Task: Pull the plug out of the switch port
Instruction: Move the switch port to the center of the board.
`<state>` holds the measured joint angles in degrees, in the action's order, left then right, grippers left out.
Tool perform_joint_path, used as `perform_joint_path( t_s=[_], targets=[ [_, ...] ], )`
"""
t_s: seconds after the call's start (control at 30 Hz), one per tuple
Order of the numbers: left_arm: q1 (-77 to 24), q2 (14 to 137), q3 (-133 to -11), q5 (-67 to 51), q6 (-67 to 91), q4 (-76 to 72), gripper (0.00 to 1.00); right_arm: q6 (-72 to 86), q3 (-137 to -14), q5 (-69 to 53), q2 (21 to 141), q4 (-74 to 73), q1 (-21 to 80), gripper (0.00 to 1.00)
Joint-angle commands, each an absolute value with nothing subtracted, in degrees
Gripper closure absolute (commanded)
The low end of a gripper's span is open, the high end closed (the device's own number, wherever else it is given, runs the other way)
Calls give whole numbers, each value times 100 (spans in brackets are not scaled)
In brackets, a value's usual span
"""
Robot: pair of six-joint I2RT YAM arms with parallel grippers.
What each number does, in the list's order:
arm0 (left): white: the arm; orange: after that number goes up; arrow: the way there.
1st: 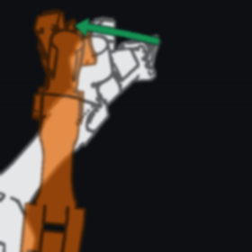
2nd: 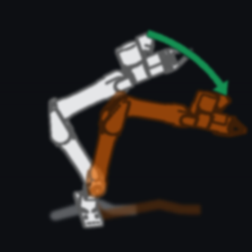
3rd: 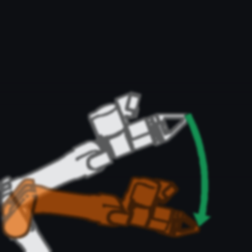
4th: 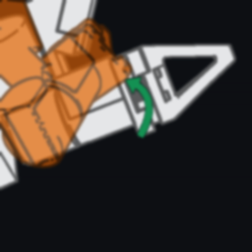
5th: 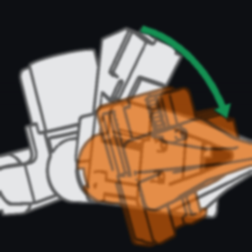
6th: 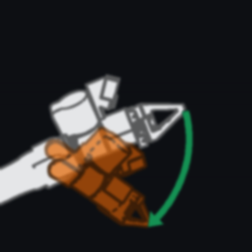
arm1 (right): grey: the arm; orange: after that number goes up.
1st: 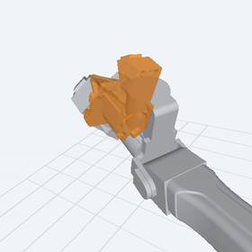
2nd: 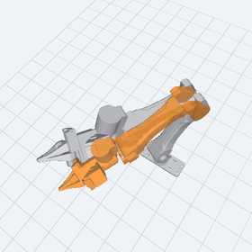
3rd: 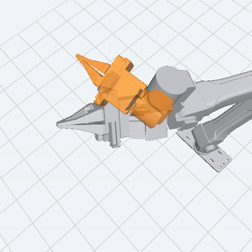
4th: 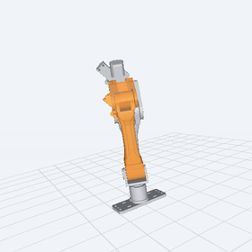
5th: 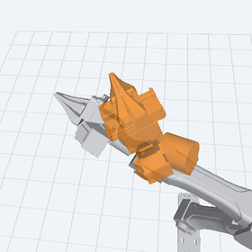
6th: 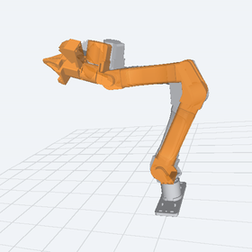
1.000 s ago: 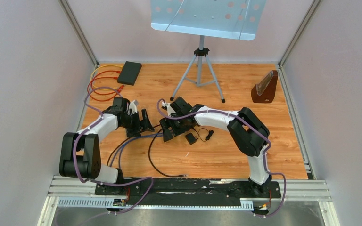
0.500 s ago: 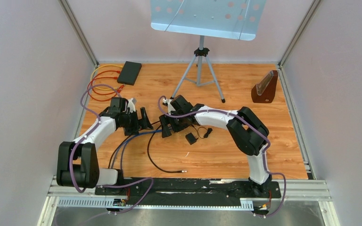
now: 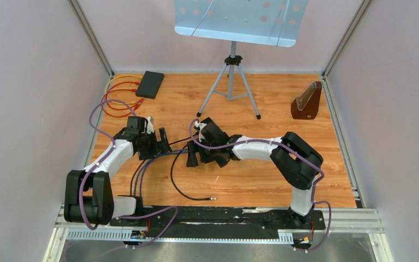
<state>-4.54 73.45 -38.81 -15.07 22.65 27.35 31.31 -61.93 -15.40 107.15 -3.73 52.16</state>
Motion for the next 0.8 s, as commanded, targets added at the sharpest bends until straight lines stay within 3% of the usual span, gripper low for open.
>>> perform_joint_path(
  t_s=[0.0,0.2,0.53,0.77],
  targets=[
    [-606,7353,-3754,-1818,2392,2479,3,3967,-5652,-864,10531,-130,5276,21],
    [-1560,7911,-3901,-2476,2379,2302,8,4043,-4956,-567,10065,355,5265,20],
    [-3127,7758,-3401,-2338,3549,1317,8,4025,-3986,-221,9003,114,5164,17],
    [-3586,7458,-4169,-697,3281,2835,3,3765,-4030,-435,8481,-298,4966,16]
  ],
)
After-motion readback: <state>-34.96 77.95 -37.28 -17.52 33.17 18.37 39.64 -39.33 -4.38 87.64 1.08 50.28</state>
